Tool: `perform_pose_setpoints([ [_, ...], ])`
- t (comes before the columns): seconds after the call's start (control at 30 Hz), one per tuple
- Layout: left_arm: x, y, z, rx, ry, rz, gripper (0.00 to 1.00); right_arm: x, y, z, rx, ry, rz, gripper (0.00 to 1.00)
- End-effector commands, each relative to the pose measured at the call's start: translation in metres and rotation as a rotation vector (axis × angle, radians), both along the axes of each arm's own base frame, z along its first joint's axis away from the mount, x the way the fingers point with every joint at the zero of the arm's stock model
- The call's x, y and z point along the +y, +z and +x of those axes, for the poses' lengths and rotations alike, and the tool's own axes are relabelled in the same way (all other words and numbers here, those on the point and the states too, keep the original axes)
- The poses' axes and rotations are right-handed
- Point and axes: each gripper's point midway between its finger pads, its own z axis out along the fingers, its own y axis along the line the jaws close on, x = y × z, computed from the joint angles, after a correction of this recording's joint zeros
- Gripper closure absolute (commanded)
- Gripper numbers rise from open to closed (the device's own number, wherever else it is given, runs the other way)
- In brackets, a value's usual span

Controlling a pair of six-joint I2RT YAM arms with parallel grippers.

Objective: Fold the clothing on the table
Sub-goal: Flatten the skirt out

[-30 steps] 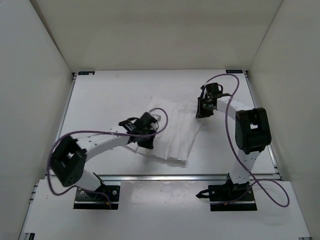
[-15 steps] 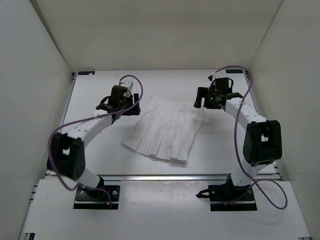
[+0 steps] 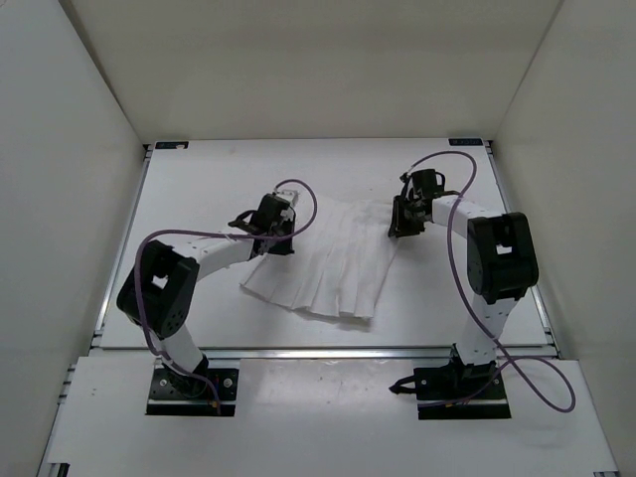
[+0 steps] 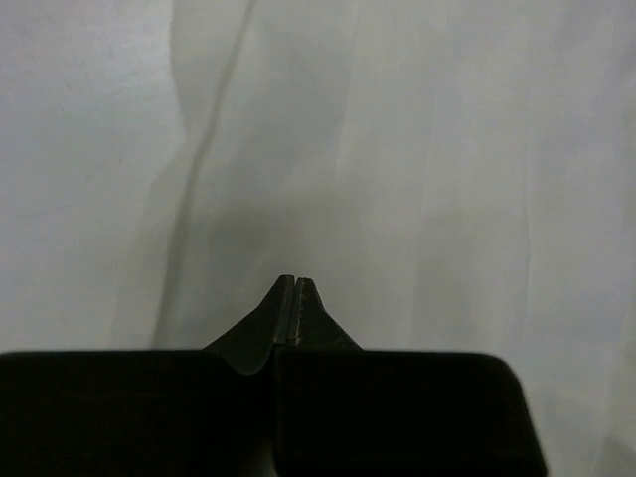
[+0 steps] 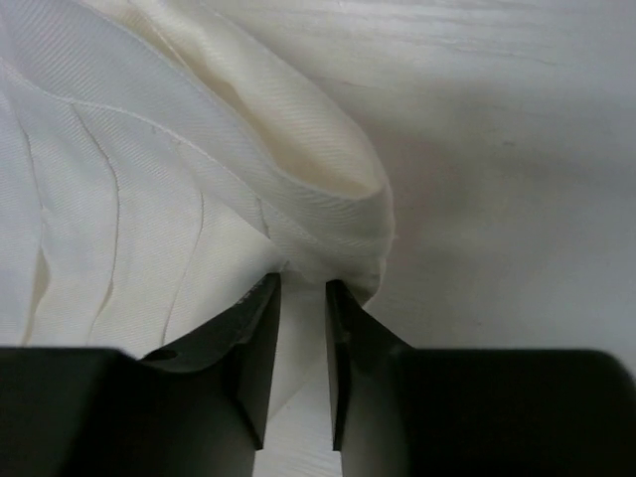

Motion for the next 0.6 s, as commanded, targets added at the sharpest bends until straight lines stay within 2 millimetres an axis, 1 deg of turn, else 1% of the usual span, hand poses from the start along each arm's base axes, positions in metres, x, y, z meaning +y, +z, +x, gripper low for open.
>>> perform_pose_setpoints([
  [0.0, 0.003, -0.025, -0.036, 0.079, 0.030, 0.062, 1.00, 0.016, 0.003, 0.018, -0.043, 0.057, 0.015, 0.81],
  [0.03, 0.005, -0.030, -0.044, 0.094, 0.034, 0.069, 1.00, 0.020, 0.001, 0.018, -0.042, 0.060, 0.013, 0.83],
  [0.07, 0.002, -0.034, -0.051, 0.109, 0.030, 0.063, 1.00, 0.023, 0.004, 0.022, -0.050, 0.060, 0.018, 0.83],
  [0.1, 0.007, -0.042, -0.060, 0.144, 0.040, 0.062, 1.00, 0.026, 0.000, 0.021, -0.044, 0.071, 0.017, 0.85],
  [0.13, 0.001, -0.046, -0.073, 0.164, 0.009, 0.055, 1.00, 0.029, -0.004, 0.022, -0.038, 0.075, 0.015, 0.87],
  [0.17, 0.001, -0.051, -0.082, 0.191, 0.013, 0.053, 1.00, 0.034, -0.004, 0.021, -0.043, 0.088, 0.012, 0.89],
  [0.2, 0.004, -0.056, -0.091, 0.215, 0.011, 0.062, 1.00, 0.041, -0.003, 0.026, -0.058, 0.095, 0.016, 0.89],
  [0.3, 0.001, -0.064, -0.123, 0.272, -0.032, 0.078, 1.00, 0.054, -0.006, 0.027, -0.068, 0.109, 0.032, 0.88],
  [0.33, -0.001, -0.062, -0.131, 0.278, -0.052, 0.060, 1.00, 0.060, -0.011, 0.023, -0.048, 0.111, 0.038, 0.89],
  [0.37, 0.003, -0.065, -0.144, 0.302, -0.059, 0.071, 1.00, 0.072, -0.008, 0.020, -0.043, 0.133, 0.060, 0.89],
  [0.4, 0.001, -0.063, -0.151, 0.321, -0.074, 0.064, 1.00, 0.077, -0.012, 0.016, -0.027, 0.127, 0.075, 0.90],
  [0.43, -0.002, -0.055, -0.157, 0.318, -0.094, 0.042, 1.00, 0.083, -0.009, 0.013, -0.031, 0.146, 0.079, 0.91],
  [0.47, 0.000, -0.049, -0.165, 0.322, -0.102, 0.043, 1.00, 0.094, -0.011, 0.005, -0.015, 0.159, 0.086, 0.92],
  [0.5, 0.008, -0.047, -0.171, 0.334, -0.098, 0.061, 1.00, 0.099, -0.014, -0.005, 0.005, 0.172, 0.079, 0.91],
  [0.53, 0.010, -0.033, -0.172, 0.321, -0.087, 0.040, 1.00, 0.102, -0.007, -0.005, -0.012, 0.174, 0.070, 0.91],
  [0.57, 0.014, -0.018, -0.167, 0.283, -0.065, 0.011, 1.00, 0.104, 0.000, -0.007, -0.022, 0.177, 0.072, 0.89],
])
